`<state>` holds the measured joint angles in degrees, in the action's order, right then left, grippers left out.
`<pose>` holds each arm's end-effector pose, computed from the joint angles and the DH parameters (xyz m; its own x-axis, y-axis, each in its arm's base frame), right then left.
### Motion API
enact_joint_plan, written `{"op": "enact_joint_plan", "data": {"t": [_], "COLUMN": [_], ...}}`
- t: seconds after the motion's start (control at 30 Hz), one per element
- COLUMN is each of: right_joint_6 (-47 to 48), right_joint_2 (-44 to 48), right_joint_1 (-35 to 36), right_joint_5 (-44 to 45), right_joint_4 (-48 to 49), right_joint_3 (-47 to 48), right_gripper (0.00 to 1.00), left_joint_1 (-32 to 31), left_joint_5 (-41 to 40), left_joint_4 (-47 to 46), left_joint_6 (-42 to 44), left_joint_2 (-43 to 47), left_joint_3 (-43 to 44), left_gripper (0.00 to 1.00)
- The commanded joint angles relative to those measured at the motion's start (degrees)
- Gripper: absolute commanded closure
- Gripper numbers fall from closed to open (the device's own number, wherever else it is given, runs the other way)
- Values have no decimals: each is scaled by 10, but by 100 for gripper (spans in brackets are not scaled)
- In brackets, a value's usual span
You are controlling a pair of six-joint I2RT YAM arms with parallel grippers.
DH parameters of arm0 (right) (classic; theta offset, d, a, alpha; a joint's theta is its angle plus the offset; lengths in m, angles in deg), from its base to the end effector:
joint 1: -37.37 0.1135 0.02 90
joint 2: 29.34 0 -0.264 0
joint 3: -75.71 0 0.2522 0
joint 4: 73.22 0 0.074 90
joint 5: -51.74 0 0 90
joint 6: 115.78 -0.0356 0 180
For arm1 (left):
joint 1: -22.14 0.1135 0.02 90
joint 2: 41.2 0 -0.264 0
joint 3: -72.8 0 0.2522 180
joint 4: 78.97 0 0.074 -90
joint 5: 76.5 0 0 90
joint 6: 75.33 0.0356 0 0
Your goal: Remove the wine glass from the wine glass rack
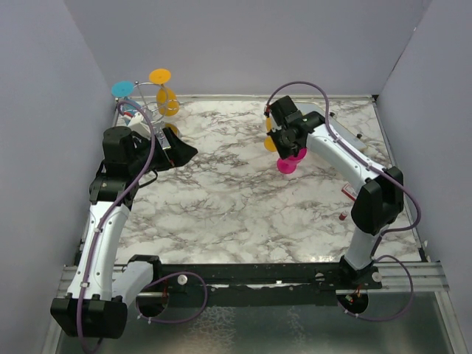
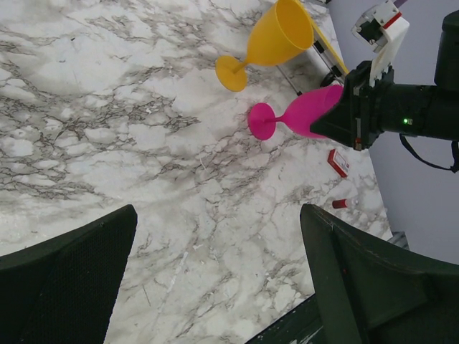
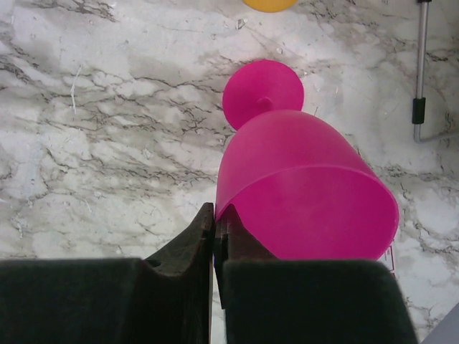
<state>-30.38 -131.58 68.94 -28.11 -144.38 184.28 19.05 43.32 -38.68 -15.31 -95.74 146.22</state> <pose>0.3211 0.1899 0.3006 -0.8048 -0.4019 -0.4367 -0.3882 0.9131 -0.1249 0.2019 -0.0286 0.3719 -0.5701 -0.4034 -0.7157 0.2588 0.7386 -0.6225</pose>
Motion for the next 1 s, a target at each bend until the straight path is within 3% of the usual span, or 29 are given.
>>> {"op": "enact_joint_plan", "data": {"t": [0.0, 0.27, 0.5, 0.97], "right_joint_6": [8, 10, 9, 21], "right_joint_2": [-25, -55, -59, 31], "right_joint_1": [3, 3, 3, 3], "right_joint_5": [11, 15, 6, -36], "right_joint_4": [0, -3, 0, 58], "right_joint_3": [39, 59, 70, 49], "right_gripper": [98, 94, 77, 58], "left_joint_1": [-5, -5, -5, -5], "left_joint_5": [-16, -17, -16, -17], "left_joint_4": [6, 6, 8, 13], "left_joint_6": [10, 10, 9, -5], "left_joint_2": [7, 4, 5, 15], "left_joint_3": [13, 19, 20, 23], "left_gripper": [1, 1, 1, 1]}}
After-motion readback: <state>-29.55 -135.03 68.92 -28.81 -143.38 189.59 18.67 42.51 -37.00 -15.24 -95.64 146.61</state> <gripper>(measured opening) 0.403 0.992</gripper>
